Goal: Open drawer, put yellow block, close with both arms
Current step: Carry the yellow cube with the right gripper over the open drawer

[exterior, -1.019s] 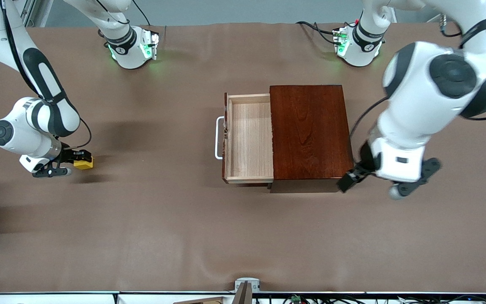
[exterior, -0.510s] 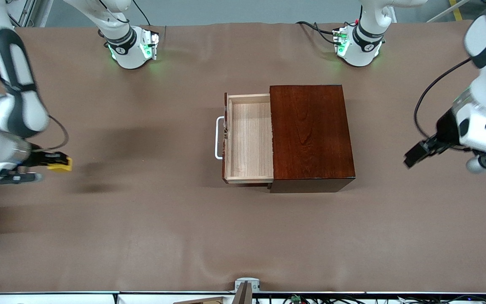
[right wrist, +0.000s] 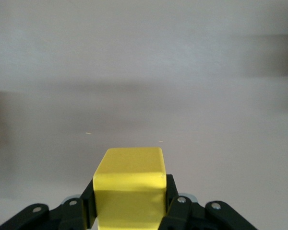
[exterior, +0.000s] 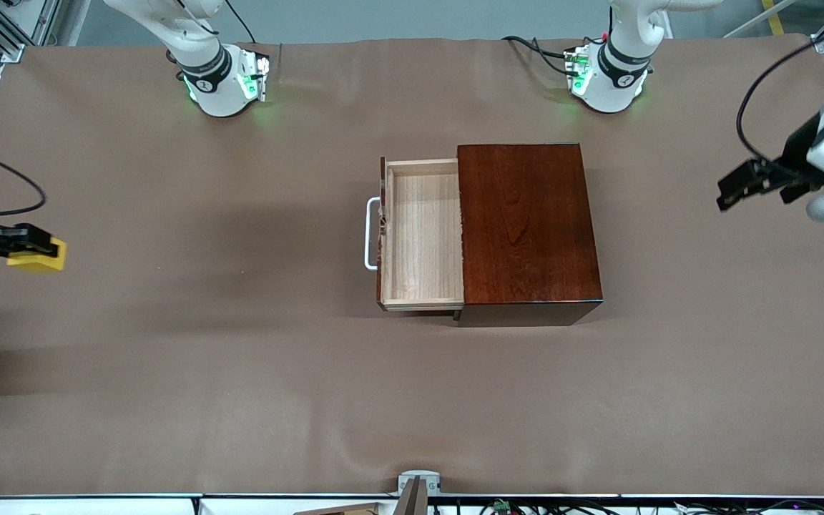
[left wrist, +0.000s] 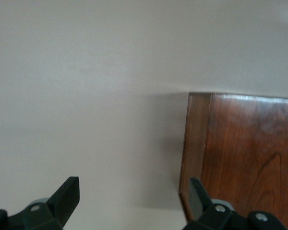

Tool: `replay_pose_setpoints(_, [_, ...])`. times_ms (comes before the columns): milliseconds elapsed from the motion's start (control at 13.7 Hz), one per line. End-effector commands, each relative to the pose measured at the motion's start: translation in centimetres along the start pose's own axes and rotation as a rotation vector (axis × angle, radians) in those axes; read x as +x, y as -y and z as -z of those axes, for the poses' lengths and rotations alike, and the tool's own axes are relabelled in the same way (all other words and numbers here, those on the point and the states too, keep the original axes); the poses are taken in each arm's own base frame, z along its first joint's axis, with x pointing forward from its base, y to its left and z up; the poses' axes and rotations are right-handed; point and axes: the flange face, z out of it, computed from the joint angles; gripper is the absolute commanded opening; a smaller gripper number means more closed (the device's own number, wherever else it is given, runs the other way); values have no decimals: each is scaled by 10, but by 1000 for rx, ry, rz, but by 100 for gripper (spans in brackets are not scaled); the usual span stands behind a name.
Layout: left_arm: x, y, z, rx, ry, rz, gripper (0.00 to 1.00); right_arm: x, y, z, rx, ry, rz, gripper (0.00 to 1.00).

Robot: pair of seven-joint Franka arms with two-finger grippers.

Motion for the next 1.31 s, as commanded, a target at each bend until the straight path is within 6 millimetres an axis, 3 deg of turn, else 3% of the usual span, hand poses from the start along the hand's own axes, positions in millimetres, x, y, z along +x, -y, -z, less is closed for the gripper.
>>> replay_pose_setpoints(0, [-12,2,2,2,25,-138,100,9,92,14,40,-8,-70,0])
replay_pose_setpoints(218, [-9,-1,5,16,23,-180,100,-2,230,27,51,-48,-167,0])
replay_pose_setpoints(364, [-9,0,5,39,23,-224,100,-11,318,14,66,-63,-188,0])
replay_pose_setpoints(583, [-9,0,6,38,23,-234,100,-23,413,-18,140,-83,-139,0])
replay_pose_setpoints(801, [-8,2,5,36,25,-241,100,-29,485,-74,174,-96,-67,0])
replay_pose_setpoints(1019, [-6,-1,-2,34,42,-237,100,-28,514,-123,164,-86,-49,0])
replay_pose_setpoints(1238, [-1,3,-9,23,54,-228,100,-16,519,-161,159,-80,-88,0])
